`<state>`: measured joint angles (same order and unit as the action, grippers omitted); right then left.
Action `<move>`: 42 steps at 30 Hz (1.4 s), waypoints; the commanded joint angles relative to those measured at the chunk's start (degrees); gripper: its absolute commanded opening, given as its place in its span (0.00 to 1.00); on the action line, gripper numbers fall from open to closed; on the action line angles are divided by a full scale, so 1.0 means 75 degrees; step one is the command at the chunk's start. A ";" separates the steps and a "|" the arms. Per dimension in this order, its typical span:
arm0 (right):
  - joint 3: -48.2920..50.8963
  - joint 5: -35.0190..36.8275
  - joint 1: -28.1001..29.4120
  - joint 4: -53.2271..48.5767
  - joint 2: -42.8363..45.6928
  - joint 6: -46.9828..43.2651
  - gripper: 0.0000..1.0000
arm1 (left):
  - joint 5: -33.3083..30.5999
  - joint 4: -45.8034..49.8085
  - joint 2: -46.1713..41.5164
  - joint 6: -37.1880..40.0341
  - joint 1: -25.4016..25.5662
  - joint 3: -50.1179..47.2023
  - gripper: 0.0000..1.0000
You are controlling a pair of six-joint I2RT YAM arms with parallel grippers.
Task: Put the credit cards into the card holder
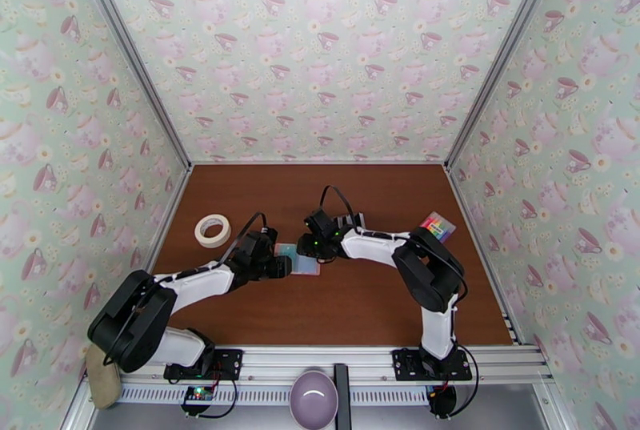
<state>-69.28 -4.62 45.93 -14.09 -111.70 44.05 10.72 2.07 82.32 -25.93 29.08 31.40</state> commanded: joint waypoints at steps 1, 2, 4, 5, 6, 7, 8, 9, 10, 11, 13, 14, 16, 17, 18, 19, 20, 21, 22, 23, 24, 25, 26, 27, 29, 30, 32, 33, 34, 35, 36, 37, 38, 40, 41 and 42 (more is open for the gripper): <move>-0.0151 0.0106 -0.0050 -0.0110 -0.0193 -0.0114 0.43 | 0.0058 0.0375 0.0303 0.0001 0.0031 -0.0037 0.64; -0.0134 0.0062 -0.0032 -0.0065 -0.0197 -0.0074 0.43 | 0.0053 0.0369 0.0308 0.0001 0.0025 -0.0029 0.65; -0.0120 -0.0048 0.0009 0.0044 -0.0235 0.0003 0.42 | 0.0058 0.0369 0.0337 0.0001 0.0037 -0.0020 0.66; -0.0119 -0.0079 0.0033 0.0070 -0.0247 0.0020 0.42 | 0.0070 0.0369 0.0341 0.0001 0.0048 -0.0009 0.66; -0.0115 -0.0106 0.0055 0.0105 -0.0267 0.0054 0.42 | 0.0058 0.0369 0.0354 0.0012 0.0064 -0.0002 0.66; -0.0106 -0.0152 0.0086 0.0151 -0.0279 0.0093 0.42 | 0.0059 0.0369 0.0367 0.0012 0.0068 0.0000 0.66; -0.0093 -0.0199 0.0114 0.0204 -0.0283 0.0130 0.42 | 0.0062 0.0362 0.0378 0.0005 0.0067 0.0002 0.66; -0.0086 -0.0270 0.0121 0.0271 -0.0298 0.0169 0.42 | 0.0069 0.0358 0.0390 0.0002 0.0072 0.0006 0.67; -0.0066 -0.0324 0.0145 0.0325 -0.0306 0.0212 0.42 | 0.0070 0.0346 0.0401 0.0007 0.0085 0.0009 0.67; -0.0046 -0.0363 0.0151 0.0363 -0.0318 0.0246 0.42 | 0.0082 0.0346 0.0419 0.0001 0.0082 0.0015 0.68; 0.0040 -0.0540 0.0148 0.0578 -0.0338 0.0364 0.42 | 0.0122 0.0314 0.0442 -0.0011 0.0102 0.0009 0.69; 0.0060 -0.0618 0.0165 0.0666 -0.0350 0.0422 0.42 | 0.0143 0.0291 0.0460 -0.0011 0.0095 0.0009 0.69; 0.0126 -0.0790 0.0185 0.0869 -0.0369 0.0537 0.42 | 0.0173 0.0270 0.0462 -0.0011 0.0124 0.0012 0.69; 0.0142 -0.0870 0.0188 0.0961 -0.0379 0.0601 0.42 | 0.0191 0.0241 0.0460 -0.0020 0.0119 0.0015 0.70; 0.0169 -0.0963 0.0194 0.1083 -0.0399 0.0677 0.42 | 0.0206 0.0213 0.0473 -0.0023 0.0130 0.0000 0.70; 0.0207 -0.1060 0.0202 0.1216 -0.0412 0.0755 0.42 | 0.0229 0.0205 0.0488 -0.0023 0.0133 0.0009 0.70; 0.0239 -0.1156 0.0198 0.1362 -0.0422 0.0829 0.42 | 0.0251 0.0194 0.0518 -0.0022 0.0138 0.0015 0.70; 0.0280 -0.1263 0.0198 0.1503 -0.0440 0.0921 0.42 | 0.0269 0.0193 0.0549 -0.0011 0.0140 0.0021 0.71; 0.0332 -0.1366 0.0202 0.1697 -0.0449 0.1015 0.42 | 0.0279 0.0193 0.0575 -0.0011 0.0154 0.0037 0.71; 0.0375 -0.1447 0.0202 0.1851 -0.0462 0.1100 0.42 | 0.0282 0.0193 0.0599 -0.0011 0.0160 0.0050 0.72; 0.0394 -0.1537 0.0204 0.1992 -0.0481 0.1175 0.42 | 0.0282 0.0193 0.0611 -0.0011 0.0166 0.0044 0.72; 0.0393 -0.1599 0.0199 0.2078 -0.0507 0.1231 0.42 | 0.0291 0.0184 0.0611 -0.0011 0.0166 0.0055 0.73; 0.0400 -0.1638 0.0199 0.2132 -0.0519 0.1271 0.42 | 0.0296 0.0176 0.0609 -0.0011 0.0174 0.0055 0.73; 0.0404 -0.1653 0.0196 0.2190 -0.0528 0.1302 0.42 | 0.0293 0.0170 0.0619 -0.0011 0.0174 0.0053 0.73; 0.0405 -0.1678 0.0200 0.2262 -0.0548 0.1343 0.42 | 0.0297 0.0181 0.0657 -0.0011 0.0181 0.0057 0.73; 0.0404 -0.1690 0.0204 0.2303 -0.0529 0.1368 0.42 | 0.0293 0.0188 0.0696 -0.0001 0.0189 0.0079 0.73; 0.0435 -0.1692 0.0200 0.2391 -0.0497 0.1414 0.42 | 0.0260 0.0265 0.0802 0.0001 0.0198 0.0120 0.72; 0.0446 -0.1680 0.0200 0.2409 -0.0462 0.1433 0.42 | 0.0193 0.0317 0.0871 0.0001 0.0201 0.0154 0.71; 0.0467 -0.1641 0.0203 0.2417 -0.0419 0.1427 0.42 | 0.0115 0.0413 0.0946 0.0001 0.0204 0.0194 0.69; 0.0482 -0.1609 0.0187 0.2427 -0.0376 0.1424 0.42 | 0.0090 0.0478 0.1004 0.0001 0.0201 0.0229 0.67; 0.0519 -0.1585 0.0178 0.2436 -0.0323 0.1427 0.43 | 0.0069 0.0498 0.1055 0.0001 0.0203 0.0248 0.64; 0.0539 -0.1578 0.0160 0.2441 -0.0272 0.1433 0.42 | 0.0059 0.0518 0.1102 -0.0005 0.0199 0.0264 0.61; 0.0553 -0.1570 0.0147 0.2441 -0.0228 0.1433 0.43 | 0.0020 0.0552 0.1133 -0.0011 0.0205 0.0288 0.59; 0.0616 -0.1539 0.0116 0.2449 -0.0094 0.1438 0.43 | -0.0056 0.0643 0.1217 -0.0011 0.0201 0.0335 0.53; 0.0624 -0.1522 0.0090 0.2464 -0.0024 0.1439 0.43 | -0.0070 0.0670 0.1261 -0.0011 0.0203 0.0348 0.51; 0.0668 -0.1521 0.0073 0.2470 0.0080 0.1439 0.43 | -0.0077 0.0685 0.1300 -0.0011 0.0201 0.0369 0.49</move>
<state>-65.80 -15.25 46.17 4.54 -114.02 54.68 10.59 0.78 87.96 -25.06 30.09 35.38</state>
